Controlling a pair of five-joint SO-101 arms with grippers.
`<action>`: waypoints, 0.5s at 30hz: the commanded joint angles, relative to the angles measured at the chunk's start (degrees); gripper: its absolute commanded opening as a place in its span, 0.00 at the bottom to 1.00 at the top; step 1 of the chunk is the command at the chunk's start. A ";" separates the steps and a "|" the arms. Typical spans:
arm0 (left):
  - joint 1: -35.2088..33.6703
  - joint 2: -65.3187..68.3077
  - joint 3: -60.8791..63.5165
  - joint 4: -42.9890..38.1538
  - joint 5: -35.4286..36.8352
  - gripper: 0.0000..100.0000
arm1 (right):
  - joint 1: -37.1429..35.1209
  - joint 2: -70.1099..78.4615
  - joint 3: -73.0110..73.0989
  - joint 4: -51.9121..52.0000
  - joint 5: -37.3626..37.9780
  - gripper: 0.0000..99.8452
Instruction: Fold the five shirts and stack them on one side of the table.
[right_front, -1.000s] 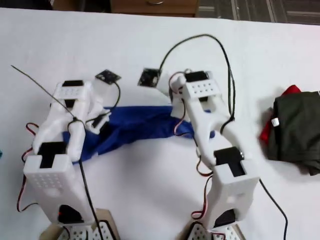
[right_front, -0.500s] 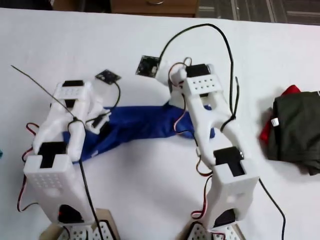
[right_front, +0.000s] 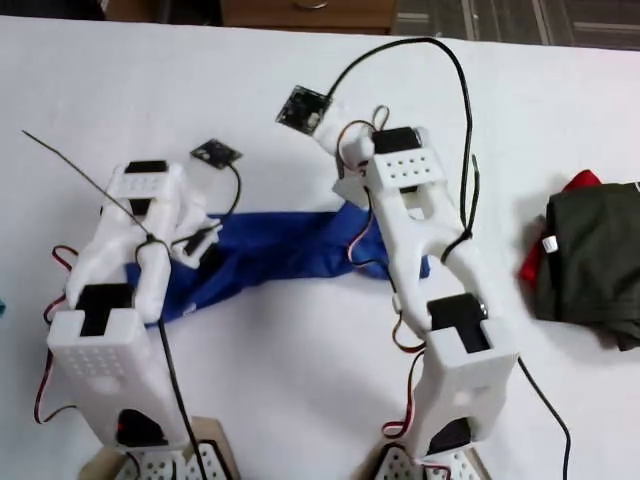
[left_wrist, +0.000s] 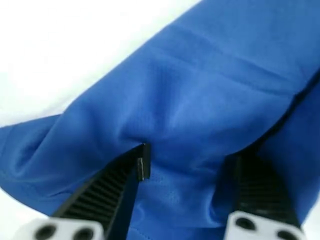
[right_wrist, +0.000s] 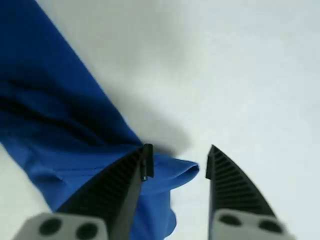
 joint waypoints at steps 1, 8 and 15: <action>0.18 1.14 0.13 0.79 -0.53 0.29 | -0.92 -5.93 -2.73 8.22 -0.53 0.20; 0.18 1.14 0.13 0.79 -0.53 0.29 | -2.07 -13.93 15.12 12.53 6.33 0.14; 0.18 1.14 0.13 0.79 -0.53 0.29 | -5.14 -13.93 26.02 -1.63 6.24 0.14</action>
